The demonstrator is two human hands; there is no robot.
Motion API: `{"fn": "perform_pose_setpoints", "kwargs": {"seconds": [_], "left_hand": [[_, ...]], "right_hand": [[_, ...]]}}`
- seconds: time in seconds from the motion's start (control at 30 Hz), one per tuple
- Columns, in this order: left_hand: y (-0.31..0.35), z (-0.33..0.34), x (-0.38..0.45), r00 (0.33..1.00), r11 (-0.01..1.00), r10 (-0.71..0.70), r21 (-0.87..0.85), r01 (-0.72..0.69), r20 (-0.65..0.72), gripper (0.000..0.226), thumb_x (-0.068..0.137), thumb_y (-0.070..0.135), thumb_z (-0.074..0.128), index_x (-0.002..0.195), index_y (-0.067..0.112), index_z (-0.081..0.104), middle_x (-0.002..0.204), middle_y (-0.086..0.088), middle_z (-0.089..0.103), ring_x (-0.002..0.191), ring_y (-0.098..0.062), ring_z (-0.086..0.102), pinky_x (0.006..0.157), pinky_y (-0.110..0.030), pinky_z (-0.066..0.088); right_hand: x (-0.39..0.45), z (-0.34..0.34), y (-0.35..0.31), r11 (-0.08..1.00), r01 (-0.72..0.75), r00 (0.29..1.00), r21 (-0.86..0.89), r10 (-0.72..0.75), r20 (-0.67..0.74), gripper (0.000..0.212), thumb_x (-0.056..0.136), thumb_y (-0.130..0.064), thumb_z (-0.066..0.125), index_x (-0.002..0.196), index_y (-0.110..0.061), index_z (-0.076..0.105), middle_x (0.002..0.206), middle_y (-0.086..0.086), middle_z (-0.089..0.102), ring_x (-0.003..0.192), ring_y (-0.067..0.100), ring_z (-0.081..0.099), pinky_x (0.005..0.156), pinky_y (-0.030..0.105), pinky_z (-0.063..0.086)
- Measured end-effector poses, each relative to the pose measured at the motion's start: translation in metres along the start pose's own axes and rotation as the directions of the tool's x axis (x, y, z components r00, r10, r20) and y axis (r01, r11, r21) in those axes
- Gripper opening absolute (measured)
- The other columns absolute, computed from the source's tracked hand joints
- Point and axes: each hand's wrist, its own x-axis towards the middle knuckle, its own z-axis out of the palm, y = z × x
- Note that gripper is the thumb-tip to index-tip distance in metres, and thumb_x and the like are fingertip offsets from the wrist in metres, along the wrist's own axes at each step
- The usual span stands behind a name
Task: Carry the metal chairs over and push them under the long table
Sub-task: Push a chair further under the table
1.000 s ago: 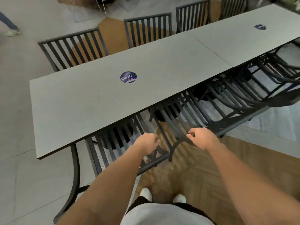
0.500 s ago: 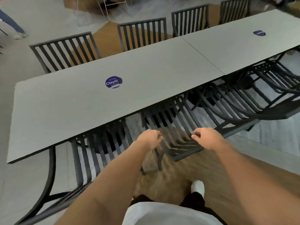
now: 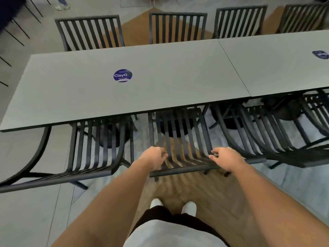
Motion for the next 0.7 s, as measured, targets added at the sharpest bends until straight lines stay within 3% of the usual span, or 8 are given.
{"fn": "perform_pose_setpoints", "kwargs": {"seconds": [0.2, 0.33, 0.4, 0.47, 0.53, 0.6, 0.7], "left_hand": [[0.005, 0.015, 0.007, 0.998, 1.000, -0.006, -0.003, 0.006, 0.069, 0.038, 0.104, 0.048, 0.051, 0.126, 0.022, 0.067, 0.108, -0.001, 0.071, 0.099, -0.023, 0.065, 0.090, -0.040, 0.055], [0.006, 0.038, 0.005, 0.990, 0.996, -0.025, -0.078, 0.036, 0.135, 0.068, 0.089, 0.068, 0.062, 0.140, 0.023, 0.058, 0.124, -0.001, 0.067, 0.111, -0.022, 0.064, 0.097, -0.038, 0.053], [0.009, 0.051, 0.002, 0.985, 0.998, -0.046, -0.030, 0.052, 0.166, 0.077, 0.084, 0.072, 0.065, 0.143, 0.025, 0.054, 0.125, 0.001, 0.066, 0.112, -0.021, 0.063, 0.096, -0.037, 0.053], [0.011, 0.065, 0.002, 0.984, 0.994, -0.078, 0.082, 0.066, 0.163, 0.067, 0.086, 0.069, 0.065, 0.139, 0.029, 0.056, 0.119, 0.004, 0.066, 0.107, -0.019, 0.063, 0.092, -0.037, 0.054], [0.017, 0.075, 0.004, 0.987, 0.973, -0.119, 0.209, 0.094, 0.108, 0.047, 0.094, 0.054, 0.062, 0.135, 0.030, 0.058, 0.116, 0.003, 0.066, 0.104, -0.021, 0.064, 0.088, -0.038, 0.055], [0.025, 0.082, 0.006, 0.984, 0.953, -0.173, 0.258, 0.158, 0.037, 0.030, 0.098, 0.040, 0.059, 0.126, 0.029, 0.062, 0.113, 0.001, 0.066, 0.100, -0.023, 0.065, 0.085, -0.038, 0.056], [0.040, 0.088, 0.006, 0.962, 0.907, -0.271, 0.324, 0.267, -0.035, 0.019, 0.100, 0.026, 0.054, 0.115, 0.021, 0.065, 0.108, -0.002, 0.067, 0.098, -0.026, 0.067, 0.085, -0.039, 0.057]], "right_hand": [[0.008, 0.016, 0.013, 1.000, -0.017, 0.998, 0.007, 0.016, 0.063, 0.051, 0.096, -0.057, 0.057, 0.137, -0.027, 0.060, 0.130, 0.001, 0.066, 0.117, 0.023, 0.061, 0.095, 0.038, 0.051], [0.017, 0.032, 0.029, 0.998, -0.020, 0.990, 0.058, 0.012, 0.138, 0.078, 0.078, -0.074, 0.067, 0.140, -0.028, 0.056, 0.131, 0.001, 0.064, 0.119, 0.023, 0.060, 0.093, 0.038, 0.051], [0.024, 0.038, 0.037, 1.000, 0.019, 0.984, -0.007, -0.017, 0.175, 0.084, 0.072, -0.078, 0.070, 0.139, -0.030, 0.055, 0.127, -0.001, 0.064, 0.118, 0.022, 0.058, 0.095, 0.040, 0.051], [0.034, 0.043, 0.047, 0.988, 0.085, 0.980, -0.131, -0.059, 0.193, 0.072, 0.078, -0.069, 0.070, 0.137, -0.031, 0.056, 0.124, -0.002, 0.063, 0.120, 0.024, 0.054, 0.098, 0.041, 0.048], [0.045, 0.044, 0.055, 0.957, 0.162, 0.975, -0.240, -0.119, 0.186, 0.050, 0.090, -0.048, 0.067, 0.136, -0.030, 0.057, 0.124, -0.001, 0.063, 0.118, 0.025, 0.055, 0.099, 0.040, 0.048], [0.053, 0.044, 0.062, 0.930, 0.215, 0.968, -0.298, -0.162, 0.194, 0.038, 0.093, -0.032, 0.061, 0.131, -0.028, 0.060, 0.119, 0.000, 0.064, 0.111, 0.025, 0.060, 0.094, 0.042, 0.052], [0.058, 0.045, 0.071, 0.894, 0.289, 0.953, -0.342, -0.234, 0.193, 0.028, 0.094, -0.024, 0.053, 0.121, -0.026, 0.063, 0.111, 0.002, 0.066, 0.104, 0.026, 0.064, 0.082, 0.040, 0.052]]}}
